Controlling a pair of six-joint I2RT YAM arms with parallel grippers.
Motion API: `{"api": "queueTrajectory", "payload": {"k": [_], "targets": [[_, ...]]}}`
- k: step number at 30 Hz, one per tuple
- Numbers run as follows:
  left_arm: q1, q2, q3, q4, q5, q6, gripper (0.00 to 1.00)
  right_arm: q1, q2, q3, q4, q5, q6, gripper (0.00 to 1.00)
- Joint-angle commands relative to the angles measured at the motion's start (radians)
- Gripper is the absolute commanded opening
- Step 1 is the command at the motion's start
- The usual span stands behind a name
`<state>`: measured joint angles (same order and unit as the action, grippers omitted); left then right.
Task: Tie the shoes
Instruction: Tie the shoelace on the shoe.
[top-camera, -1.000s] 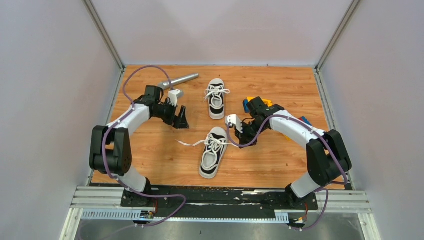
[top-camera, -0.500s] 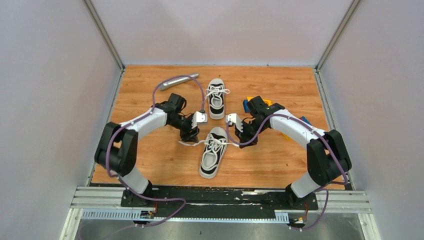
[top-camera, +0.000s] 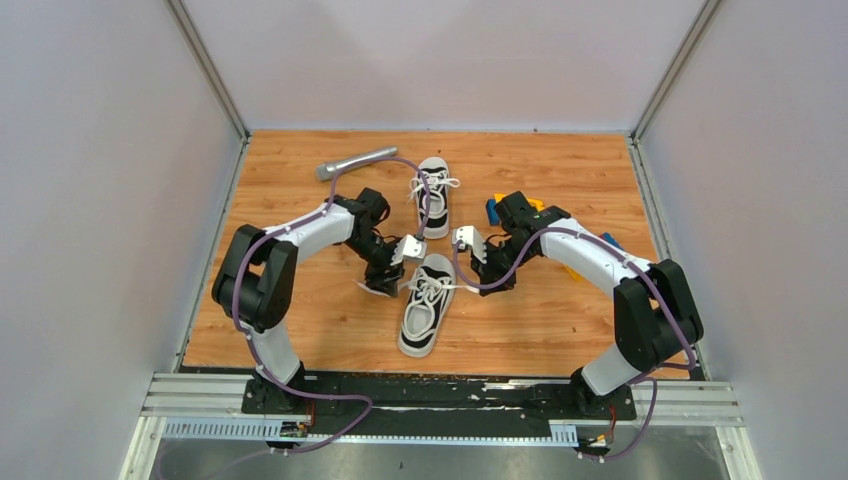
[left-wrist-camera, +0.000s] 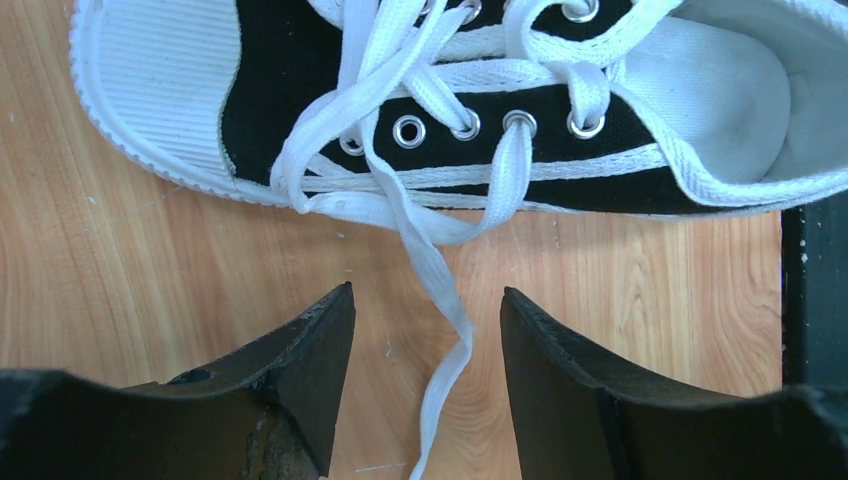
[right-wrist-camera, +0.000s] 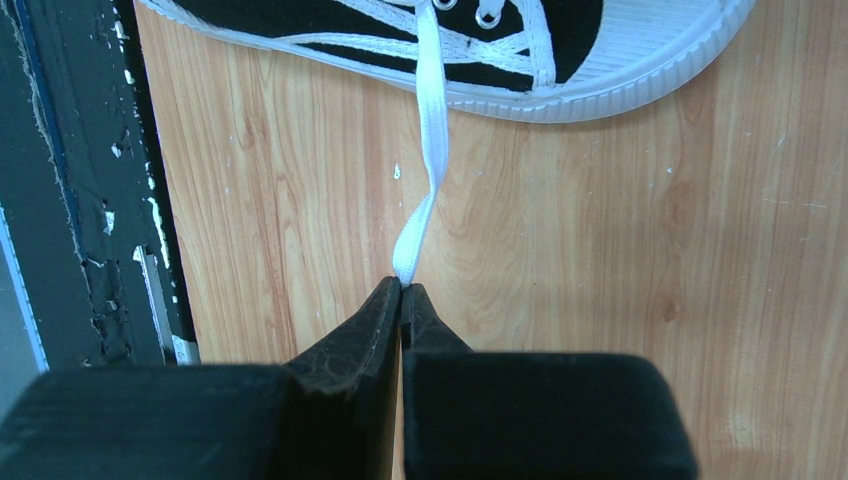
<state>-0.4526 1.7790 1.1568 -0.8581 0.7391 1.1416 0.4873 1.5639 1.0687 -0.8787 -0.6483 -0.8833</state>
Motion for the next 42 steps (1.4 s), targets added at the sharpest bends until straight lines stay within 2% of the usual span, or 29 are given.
{"api": "queueTrajectory", "payload": {"k": [1,5,7,8,10,12,18,23,29,33,37,42], "targets": [[-0.007,0.012,0.06,-0.059,0.011,0.055,0.64,-0.006,-0.016,0.033,0.002,-0.027,0.01,0.0],[-0.029,0.038,0.074,-0.051,-0.024,0.021,0.57,-0.01,-0.022,0.032,0.002,-0.018,0.014,0.0],[-0.034,0.042,0.078,-0.046,-0.035,0.004,0.41,-0.026,-0.032,0.029,-0.001,-0.015,0.021,0.0],[-0.035,0.043,0.081,-0.046,-0.041,-0.005,0.26,-0.035,-0.041,0.027,-0.01,-0.011,0.023,0.0],[-0.035,0.041,0.09,-0.053,-0.063,-0.029,0.09,-0.058,-0.069,0.021,-0.042,-0.001,0.012,0.0],[-0.032,0.024,0.087,-0.055,-0.091,-0.044,0.0,-0.078,-0.113,0.003,-0.075,0.009,-0.018,0.0],[0.032,-0.104,0.008,0.049,-0.157,-0.175,0.0,-0.11,-0.255,-0.082,-0.168,0.06,-0.058,0.0],[0.063,-0.189,-0.032,0.073,-0.187,-0.262,0.0,-0.196,-0.366,-0.162,-0.232,0.114,-0.063,0.0],[0.063,-0.242,-0.064,0.056,-0.186,-0.327,0.0,-0.362,-0.509,-0.232,-0.33,0.203,-0.101,0.0],[0.064,-0.277,-0.098,0.065,-0.245,-0.348,0.0,-0.511,-0.607,-0.283,-0.325,0.258,-0.156,0.0],[0.072,-0.291,-0.121,0.057,-0.311,-0.338,0.0,-0.614,-0.578,-0.311,-0.257,0.256,-0.157,0.0],[0.119,-0.305,-0.127,0.036,-0.377,-0.289,0.0,-0.648,-0.397,-0.208,-0.141,0.234,-0.068,0.0]]}}
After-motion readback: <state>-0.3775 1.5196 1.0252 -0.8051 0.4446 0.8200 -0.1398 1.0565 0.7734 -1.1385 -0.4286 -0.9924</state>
